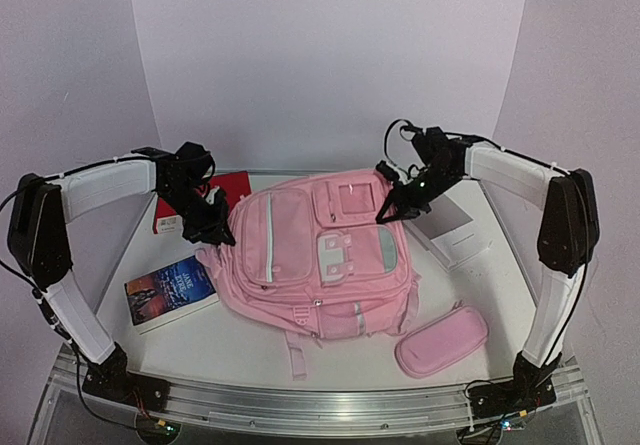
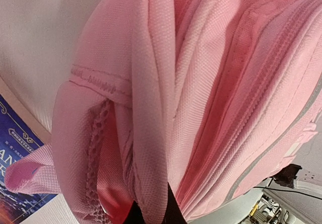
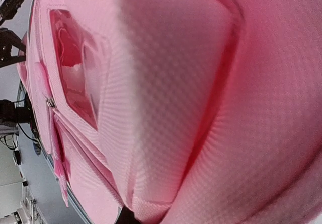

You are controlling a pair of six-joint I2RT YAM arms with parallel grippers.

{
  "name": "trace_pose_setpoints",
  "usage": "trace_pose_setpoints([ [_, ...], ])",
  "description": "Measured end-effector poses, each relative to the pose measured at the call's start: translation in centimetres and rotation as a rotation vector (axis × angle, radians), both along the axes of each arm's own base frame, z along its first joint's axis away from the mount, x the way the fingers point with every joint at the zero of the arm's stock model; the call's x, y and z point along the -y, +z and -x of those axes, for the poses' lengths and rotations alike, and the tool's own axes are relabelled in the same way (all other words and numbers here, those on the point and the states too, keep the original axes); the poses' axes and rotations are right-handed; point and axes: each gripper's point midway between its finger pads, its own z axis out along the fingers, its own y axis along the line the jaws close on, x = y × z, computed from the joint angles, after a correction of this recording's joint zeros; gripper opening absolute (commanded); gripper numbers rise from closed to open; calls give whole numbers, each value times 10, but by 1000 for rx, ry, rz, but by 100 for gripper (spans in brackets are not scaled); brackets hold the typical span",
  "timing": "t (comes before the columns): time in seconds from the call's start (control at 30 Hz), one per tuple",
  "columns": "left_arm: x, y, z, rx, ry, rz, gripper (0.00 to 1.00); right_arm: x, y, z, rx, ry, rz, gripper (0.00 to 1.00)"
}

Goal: Pack the student bag
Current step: Pick up the student bag at the center of the board, then place the student bag at the center of the board.

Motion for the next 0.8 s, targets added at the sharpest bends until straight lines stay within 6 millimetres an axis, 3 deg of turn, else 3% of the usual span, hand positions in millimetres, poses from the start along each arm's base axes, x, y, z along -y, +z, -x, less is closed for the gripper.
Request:
trace_pose_setpoints([
  [0.17,9,51,-35,181,19,52,0,3,55,-62,212,-45,-10,0],
  [0.23,13,55,-51,211,25,46,0,4,59,-89,275,-58,12,0],
  [0.3,16,48,-70,222,39,24,0,4,47,-112,303,-75,38,1],
  [0.33,16,40,-80,220,48,11,0,4,38,-122,305,-82,49,5],
  [0.4,15,18,-96,198,64,-15,8,4,12,-136,286,-91,67,28],
  [0.5,5,-13,-107,143,91,-48,43,3,-29,-143,228,-104,100,74],
  [0.57,-6,-22,-110,115,118,-65,60,5,-44,-147,221,-116,129,88],
  [0.7,-24,-15,-115,125,160,-88,71,10,-37,-153,276,-123,154,95],
  [0.8,-29,5,-107,170,171,-82,73,15,-20,-135,311,-84,151,98],
])
